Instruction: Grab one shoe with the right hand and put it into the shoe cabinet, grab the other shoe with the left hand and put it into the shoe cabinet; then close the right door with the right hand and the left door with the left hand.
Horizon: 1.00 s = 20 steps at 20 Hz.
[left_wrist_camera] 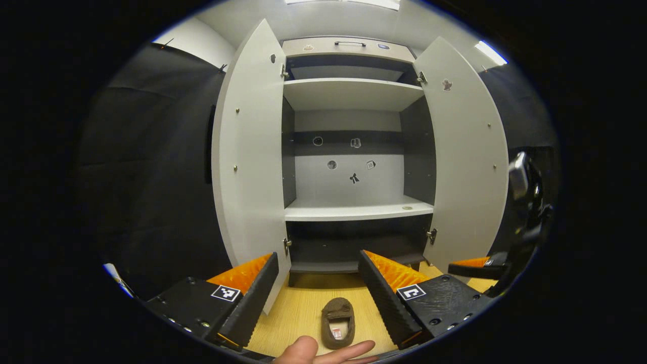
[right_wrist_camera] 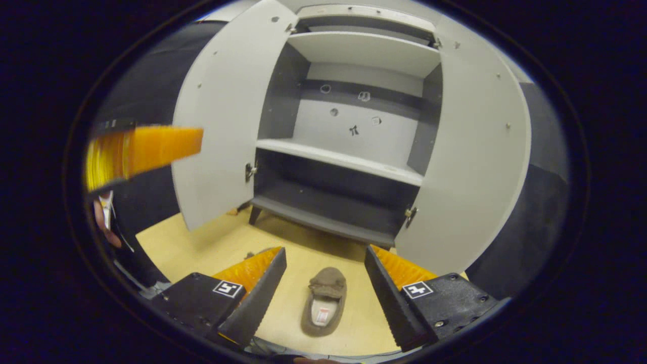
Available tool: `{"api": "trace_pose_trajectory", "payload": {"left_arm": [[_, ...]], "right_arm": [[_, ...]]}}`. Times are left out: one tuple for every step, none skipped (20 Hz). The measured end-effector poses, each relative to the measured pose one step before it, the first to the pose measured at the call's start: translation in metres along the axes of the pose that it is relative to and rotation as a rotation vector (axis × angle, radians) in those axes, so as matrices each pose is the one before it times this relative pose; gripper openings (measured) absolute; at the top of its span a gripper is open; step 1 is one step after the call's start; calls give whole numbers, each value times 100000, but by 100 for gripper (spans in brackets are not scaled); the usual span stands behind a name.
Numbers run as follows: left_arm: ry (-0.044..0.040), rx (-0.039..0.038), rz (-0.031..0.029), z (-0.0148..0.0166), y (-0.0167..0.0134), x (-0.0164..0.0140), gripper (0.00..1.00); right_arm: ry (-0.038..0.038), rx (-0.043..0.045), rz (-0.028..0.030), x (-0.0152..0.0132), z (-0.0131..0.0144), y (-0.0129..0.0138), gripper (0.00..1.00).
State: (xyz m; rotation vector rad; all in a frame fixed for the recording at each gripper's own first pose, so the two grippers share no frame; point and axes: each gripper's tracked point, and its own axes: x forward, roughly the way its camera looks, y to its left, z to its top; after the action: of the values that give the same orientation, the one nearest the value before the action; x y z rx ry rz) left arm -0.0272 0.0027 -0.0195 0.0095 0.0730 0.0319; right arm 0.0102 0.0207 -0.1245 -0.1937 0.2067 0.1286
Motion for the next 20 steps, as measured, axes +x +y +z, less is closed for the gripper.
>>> {"api": "trace_pose_trajectory", "payload": {"left_arm": [[1303,1184,244,-415,149,-373,96],[1527,1018,300,-467,228,-360,96],[1544,1210,797,-548,342,-403,96],[1778,1421,952,-577,383,-346,96],[2003,1403,478,-619,232,-274,96],[2110,1922,921,-618,364,-251,96],[2167,1905,542,-647,319,-235,97],[1274,1535,413,-363,237,-157,97],[218,1277,579,-10,261,-214,97],[-416,1307,319,105,81,-184,96],[-922,1447,441,199,139,-149,96],[-512,1564,553,39,119,-79,96],[310,789,351,-131,153,112,96],[554,-143,676,-168,207,86,96],[588,-887,556,-120,182,123,96],[520,-973,463,-19,81,138,96],[491,-829,327,-42,24,249,96],[492,-741,-85,-133,-145,1,96],[-145,-320,-121,125,-132,157,96],[-567,-45,-187,230,-149,93,96]], "right_arm": [[2929,-929,1610,415,-1861,545,99],[2672,-667,1518,608,-1708,523,98],[2697,-799,428,990,-1533,357,98],[3532,-180,442,939,-1695,98,98],[3561,1083,990,1204,-1577,312,98],[3939,1178,943,1175,-1416,68,98],[3950,1154,2737,1289,-1438,385,98],[3450,1427,3538,1057,-1241,695,97],[2887,569,779,1140,-900,-63,96],[2780,174,717,990,-803,-132,95],[1566,644,987,763,-212,110,95],[1087,-639,-35,605,77,28,94],[1024,-2008,-2008,656,121,-386,92],[151,-1920,-2802,460,179,-616,78],[-377,-1658,-3927,382,413,-711,68],[495,-1311,-3954,173,71,-865,48],[826,512,1456,287,-64,549,30],[1030,-355,660,127,-6,111,13],[675,67,426,-194,-34,-53,11],[712,276,216,-131,35,-127,7]]}}
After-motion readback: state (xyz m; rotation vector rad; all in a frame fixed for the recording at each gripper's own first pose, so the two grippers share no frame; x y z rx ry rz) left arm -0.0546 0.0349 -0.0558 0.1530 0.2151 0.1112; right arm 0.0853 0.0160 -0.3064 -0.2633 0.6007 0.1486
